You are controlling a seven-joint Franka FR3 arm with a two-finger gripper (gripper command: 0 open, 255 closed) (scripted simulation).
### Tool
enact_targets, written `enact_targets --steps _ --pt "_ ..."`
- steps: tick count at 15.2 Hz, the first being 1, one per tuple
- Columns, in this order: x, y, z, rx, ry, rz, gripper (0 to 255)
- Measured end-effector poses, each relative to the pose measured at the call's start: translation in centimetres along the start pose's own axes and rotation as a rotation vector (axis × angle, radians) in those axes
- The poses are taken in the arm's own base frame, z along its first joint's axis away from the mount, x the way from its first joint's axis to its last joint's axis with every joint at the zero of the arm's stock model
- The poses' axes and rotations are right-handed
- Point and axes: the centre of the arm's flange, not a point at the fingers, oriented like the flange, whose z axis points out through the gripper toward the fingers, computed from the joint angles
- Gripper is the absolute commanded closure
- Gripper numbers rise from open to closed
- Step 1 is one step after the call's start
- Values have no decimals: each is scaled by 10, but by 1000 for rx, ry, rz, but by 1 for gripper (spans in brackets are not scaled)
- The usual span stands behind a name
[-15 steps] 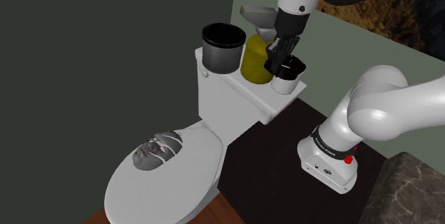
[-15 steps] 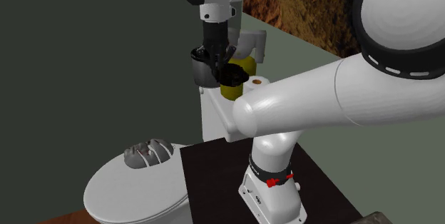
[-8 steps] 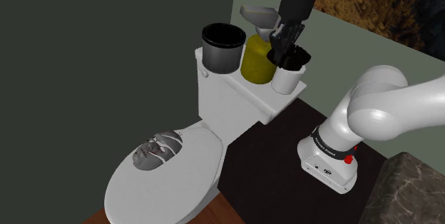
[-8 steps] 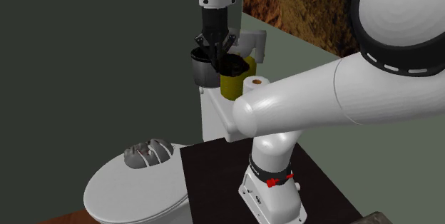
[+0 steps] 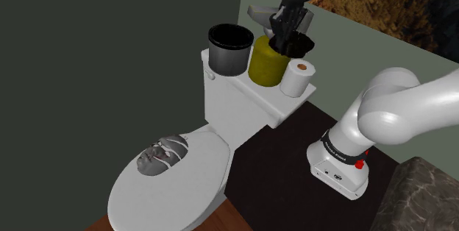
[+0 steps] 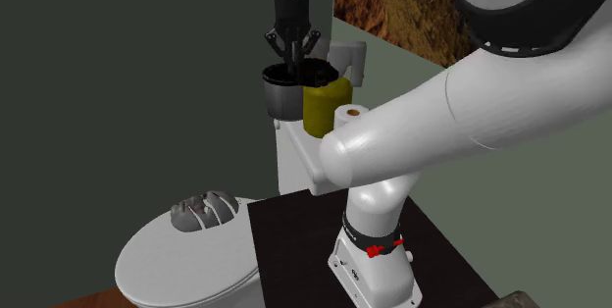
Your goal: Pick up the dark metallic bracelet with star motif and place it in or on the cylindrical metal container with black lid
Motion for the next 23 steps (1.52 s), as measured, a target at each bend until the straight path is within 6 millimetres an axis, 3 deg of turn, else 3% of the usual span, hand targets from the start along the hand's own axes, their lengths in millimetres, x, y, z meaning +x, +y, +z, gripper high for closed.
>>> enact_targets --steps 19,23 --pt "249 6 -29 0 0 0 255" --pt "267 8 -15 0 0 0 255"
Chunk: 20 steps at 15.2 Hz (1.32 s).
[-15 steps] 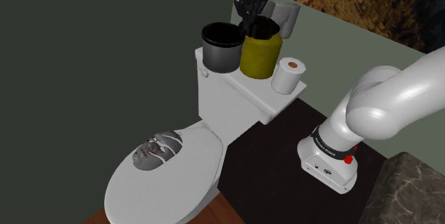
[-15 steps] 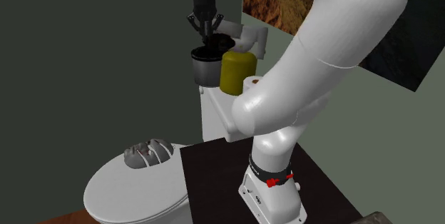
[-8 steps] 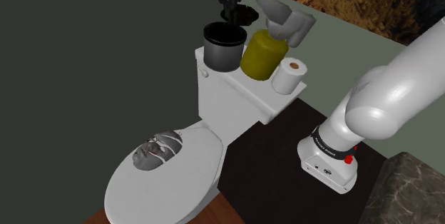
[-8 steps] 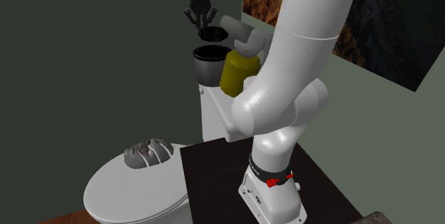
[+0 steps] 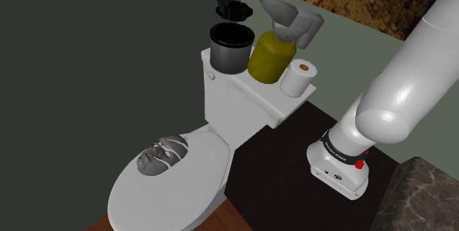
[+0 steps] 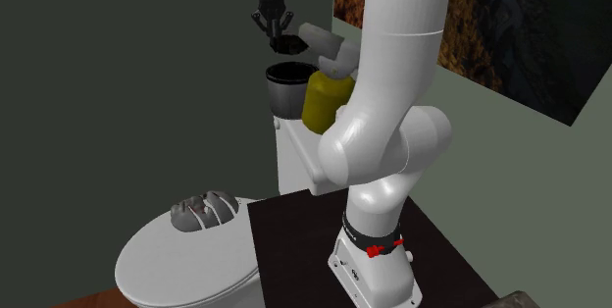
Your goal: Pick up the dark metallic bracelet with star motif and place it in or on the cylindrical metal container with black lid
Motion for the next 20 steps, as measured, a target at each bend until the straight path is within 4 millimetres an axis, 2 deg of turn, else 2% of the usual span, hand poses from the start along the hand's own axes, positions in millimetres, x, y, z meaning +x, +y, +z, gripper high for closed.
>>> enact_targets --steps 12,19,20 --pt "6 1 63 0 0 0 255" --pt "6 -1 69 0 4 -1 255" --pt "6 0 69 0 3 -1 0"
